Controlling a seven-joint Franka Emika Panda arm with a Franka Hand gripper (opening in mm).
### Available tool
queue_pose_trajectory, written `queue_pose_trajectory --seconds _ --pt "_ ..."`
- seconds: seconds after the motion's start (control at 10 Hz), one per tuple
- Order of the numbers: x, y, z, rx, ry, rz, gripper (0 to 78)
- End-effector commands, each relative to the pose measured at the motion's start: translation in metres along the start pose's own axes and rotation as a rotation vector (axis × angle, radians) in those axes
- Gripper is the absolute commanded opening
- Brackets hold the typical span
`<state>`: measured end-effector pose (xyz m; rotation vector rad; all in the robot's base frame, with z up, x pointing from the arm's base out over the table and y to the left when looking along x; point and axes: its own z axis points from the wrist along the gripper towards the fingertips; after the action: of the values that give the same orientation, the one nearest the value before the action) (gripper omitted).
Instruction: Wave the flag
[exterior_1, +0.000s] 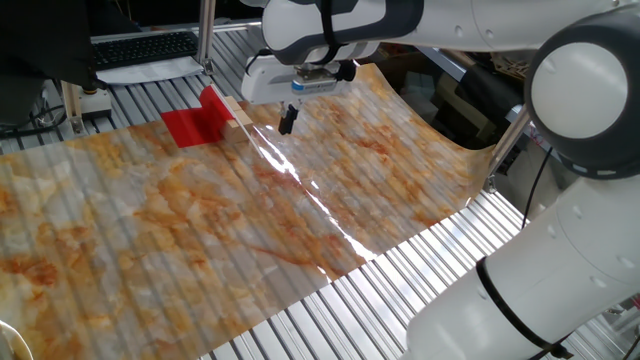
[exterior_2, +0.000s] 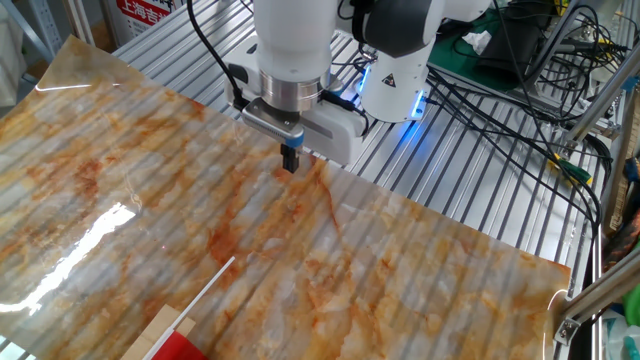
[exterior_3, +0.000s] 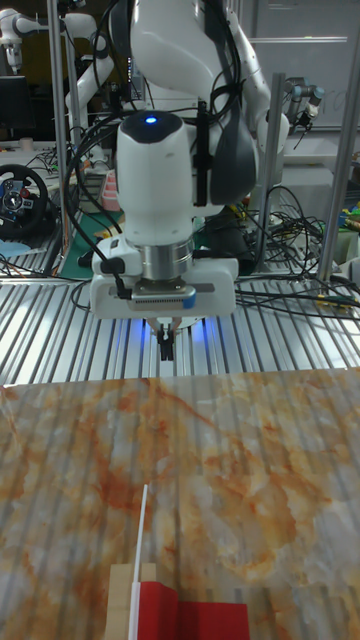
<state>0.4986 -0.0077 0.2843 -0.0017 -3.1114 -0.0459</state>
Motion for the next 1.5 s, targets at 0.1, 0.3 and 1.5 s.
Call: queue_pose_trajectory --seconds 0.1,0.3,1.5 --pt "0.000 -0.001 0.000 -0.003 0.001 0.006 0.0" --pt "0.001 0.000 0.003 -0.004 0.006 0.022 0.0" --pt "-0.006 -0.008 0.036 0.070 -0.090 0.073 0.0"
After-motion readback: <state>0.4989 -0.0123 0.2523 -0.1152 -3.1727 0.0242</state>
